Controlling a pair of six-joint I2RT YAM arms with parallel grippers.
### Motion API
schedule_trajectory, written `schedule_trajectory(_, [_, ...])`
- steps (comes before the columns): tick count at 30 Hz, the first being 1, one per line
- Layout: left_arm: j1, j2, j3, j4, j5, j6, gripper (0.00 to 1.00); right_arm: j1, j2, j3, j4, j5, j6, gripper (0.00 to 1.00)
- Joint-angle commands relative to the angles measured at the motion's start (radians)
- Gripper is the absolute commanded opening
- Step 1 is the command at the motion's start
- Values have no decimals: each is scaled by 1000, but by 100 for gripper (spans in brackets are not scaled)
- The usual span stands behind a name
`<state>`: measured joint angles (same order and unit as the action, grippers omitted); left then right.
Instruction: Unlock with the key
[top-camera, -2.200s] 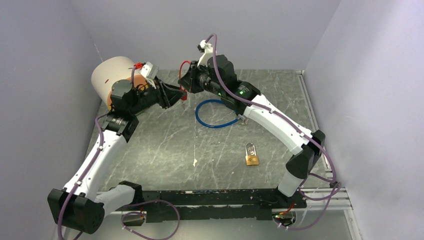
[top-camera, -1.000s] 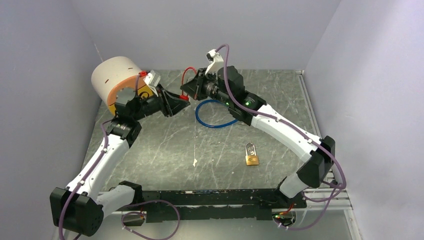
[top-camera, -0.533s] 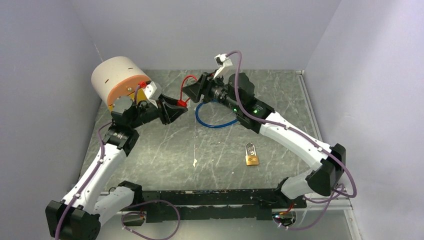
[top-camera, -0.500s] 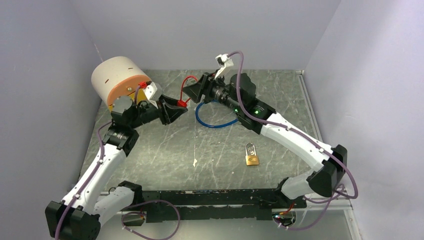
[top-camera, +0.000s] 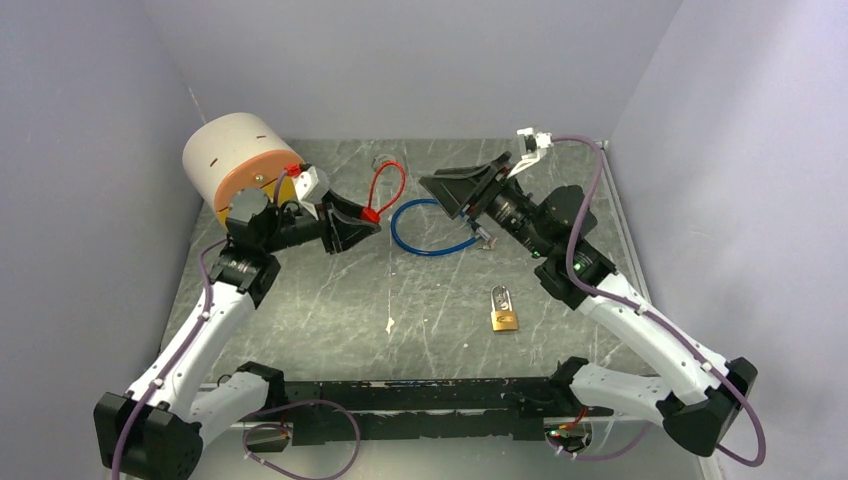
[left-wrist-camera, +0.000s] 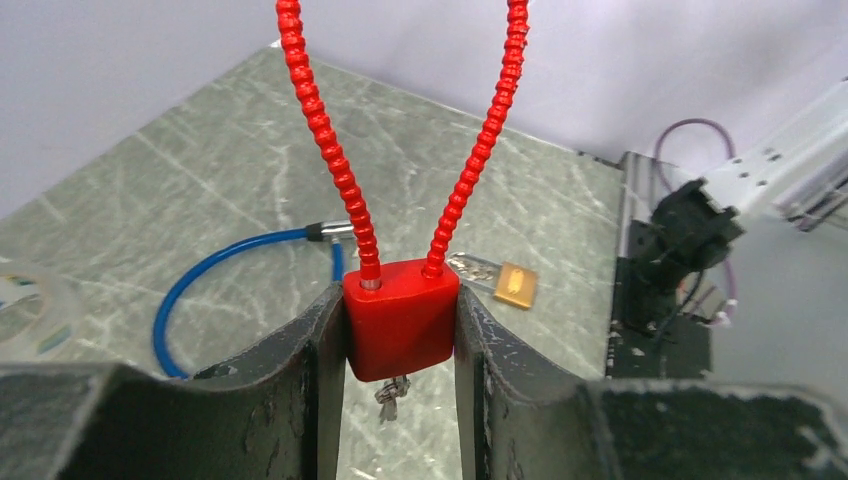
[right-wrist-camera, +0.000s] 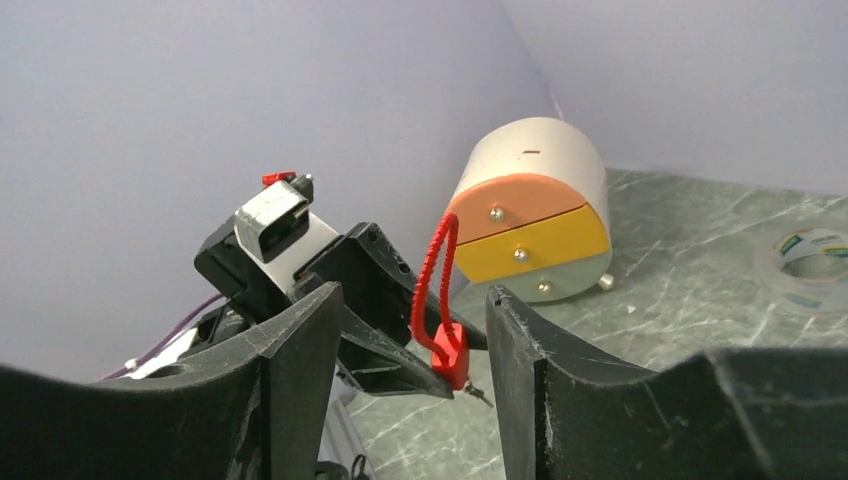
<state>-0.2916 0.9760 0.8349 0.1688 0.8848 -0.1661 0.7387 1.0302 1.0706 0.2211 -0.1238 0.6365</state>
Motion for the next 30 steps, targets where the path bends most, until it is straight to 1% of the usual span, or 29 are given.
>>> schedule_trajectory(1, [-1, 24, 36, 176, 150, -167, 2, -33, 86, 9, 63, -131, 80, 56])
schedule_trajectory(4, [-1, 48, 34, 282, 228, -267, 2, -43, 147, 31, 131, -245, 112, 53])
schedule_trajectory(7, [0, 67, 32, 366, 260, -344, 3, -44, 189, 60, 192, -359, 125, 50])
schedule_trajectory(12, [-1, 96, 29, 442, 260, -414, 2, -44, 225, 101, 202, -411, 127, 49])
schedule_trajectory(15, [-1, 103, 9, 507, 245, -450, 2, -44, 229, 96, 200, -402, 127, 49])
schedule_trajectory(19, [-1, 95, 6, 463, 193, -422, 3, -44, 178, 29, 246, -359, 115, 62])
schedule_trajectory(21, [-1, 88, 7, 428, 171, -402, 3, -44, 134, -22, 275, -303, 110, 70])
schedule_trajectory(23, [-1, 85, 7, 423, 153, -420, 3, -44, 88, -73, 298, -232, 105, 74])
schedule_trajectory(25, [-1, 95, 7, 457, 160, -457, 3, -45, 53, -123, 325, -152, 119, 74])
schedule_trajectory(26, [-1, 99, 7, 482, 167, -479, 3, -45, 45, -142, 339, -131, 128, 73])
schedule_trajectory(28, [-1, 112, 3, 537, 181, -527, 3, -48, 46, -155, 337, -106, 147, 67])
schedule_trajectory(30, [-1, 126, 0, 595, 203, -571, 3, -50, 70, -135, 321, -116, 156, 59])
